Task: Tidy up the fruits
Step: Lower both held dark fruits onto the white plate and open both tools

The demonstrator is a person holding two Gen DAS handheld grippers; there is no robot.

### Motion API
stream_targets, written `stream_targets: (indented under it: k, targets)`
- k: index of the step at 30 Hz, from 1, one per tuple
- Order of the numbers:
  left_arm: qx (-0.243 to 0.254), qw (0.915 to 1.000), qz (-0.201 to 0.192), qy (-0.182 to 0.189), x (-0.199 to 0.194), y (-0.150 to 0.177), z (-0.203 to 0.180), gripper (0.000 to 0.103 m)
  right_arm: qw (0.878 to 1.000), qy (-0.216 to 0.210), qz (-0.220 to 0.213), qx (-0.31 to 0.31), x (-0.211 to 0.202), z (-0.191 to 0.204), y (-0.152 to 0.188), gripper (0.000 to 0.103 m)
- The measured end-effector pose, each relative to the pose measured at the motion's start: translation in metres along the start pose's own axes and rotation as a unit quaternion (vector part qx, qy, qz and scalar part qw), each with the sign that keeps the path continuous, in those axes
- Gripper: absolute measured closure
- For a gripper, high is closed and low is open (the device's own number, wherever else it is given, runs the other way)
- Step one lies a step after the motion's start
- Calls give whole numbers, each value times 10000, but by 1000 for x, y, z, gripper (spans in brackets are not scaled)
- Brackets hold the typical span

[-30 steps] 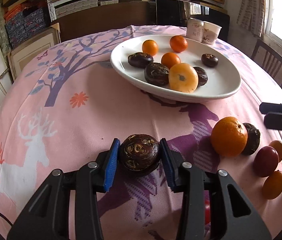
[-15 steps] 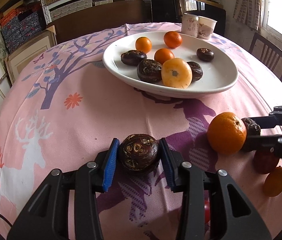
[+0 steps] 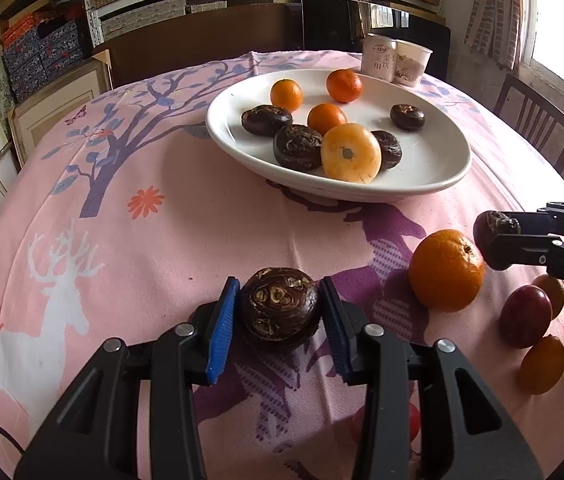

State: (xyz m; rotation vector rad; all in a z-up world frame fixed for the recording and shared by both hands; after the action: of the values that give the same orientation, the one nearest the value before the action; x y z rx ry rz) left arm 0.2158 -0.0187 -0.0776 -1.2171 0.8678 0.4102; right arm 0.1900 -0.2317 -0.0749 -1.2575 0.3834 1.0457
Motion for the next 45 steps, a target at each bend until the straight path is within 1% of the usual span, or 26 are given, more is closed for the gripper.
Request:
stream_targets:
  k: [2,4,7,9,13,16,18,20,23,26,27,28,29,30,34,36,37,38,42,45]
  targets:
    - [8,10000,-61,-28,-3,0,-1,63,10000,18,56,3,2,0,1,60]
    - [-6,9999,-119,-63,-6,-1,-1,63,10000,11,7,13,0,-1,1,60]
    - [-66,9995,-285,-117,-15,-5,-2,63,9997,-88,-235,82,-12,-1,-4,60]
    - [-138,9990,-431,-50,-25,-13,-2,63,9986,-213,-453,187,-24,-4,-8,60]
    - [-248,9978,-599,120,-35,-42,-9,63,9945,-396,-814,536,-44,-14,-29,60]
    - [-166,9974,-694,136,-34,-72,-22,63,9933,-340,-873,671,-45,-23,-51,60]
    - [-126,9971,-716,228,-29,-90,-33,63,9930,-235,-895,733,-42,-29,-65,60]
    - [-52,9972,-698,255,-20,-106,-45,63,9925,-221,-889,816,-36,-36,-74,60]
    - [-1,9979,-558,335,3,-125,-60,63,9905,-190,-900,1024,-23,-50,-77,60]
    - [-116,9984,-358,434,32,-140,-65,63,9896,-132,-876,1132,-5,-61,-77,59]
    - [-192,9984,-315,438,41,-144,-65,62,9887,-116,-945,1155,-3,-63,-78,57]
    - [-260,9982,-275,456,48,-148,-65,56,9882,-107,-995,1157,-3,-65,-78,50]
    - [-319,9981,-247,475,53,-150,-64,52,9879,-92,-1019,1162,-4,-67,-79,45]
    - [-379,9978,-262,483,55,-152,-64,52,9874,-120,-1064,1168,-7,-68,-79,43]
    - [-504,9965,-361,557,44,-148,-56,51,9849,-236,-1248,1174,-22,-68,-79,43]
    - [-530,9964,-424,503,31,-141,-50,49,9841,-336,-1218,1249,-23,-69,-75,43]
    - [-541,9964,-455,464,25,-137,-47,44,9839,-380,-1190,1276,-23,-69,-72,43]
    - [-542,9965,-492,414,18,-131,-43,41,9838,-388,-1171,1300,-23,-69,-68,43]
    - [-541,9971,-505,187,-5,-96,-28,39,9845,-416,-1143,1260,-29,-62,-51,43]
    - [-444,9980,-387,229,-13,-65,-27,37,9844,-499,-1163,1223,-37,-54,-31,43]
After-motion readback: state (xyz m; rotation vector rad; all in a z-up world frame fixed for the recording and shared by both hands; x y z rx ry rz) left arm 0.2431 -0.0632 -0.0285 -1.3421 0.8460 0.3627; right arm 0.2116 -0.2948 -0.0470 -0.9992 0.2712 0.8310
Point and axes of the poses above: each gripper's, at about its wrist camera, not at the fingertips, and x roughly the way its jaws point, z to its left, y to its underside, the point moved 3 cm from there along x, roughly the way its jaws point, and after that the axes turned 3 degrees about -y, right-handed, at the moved point
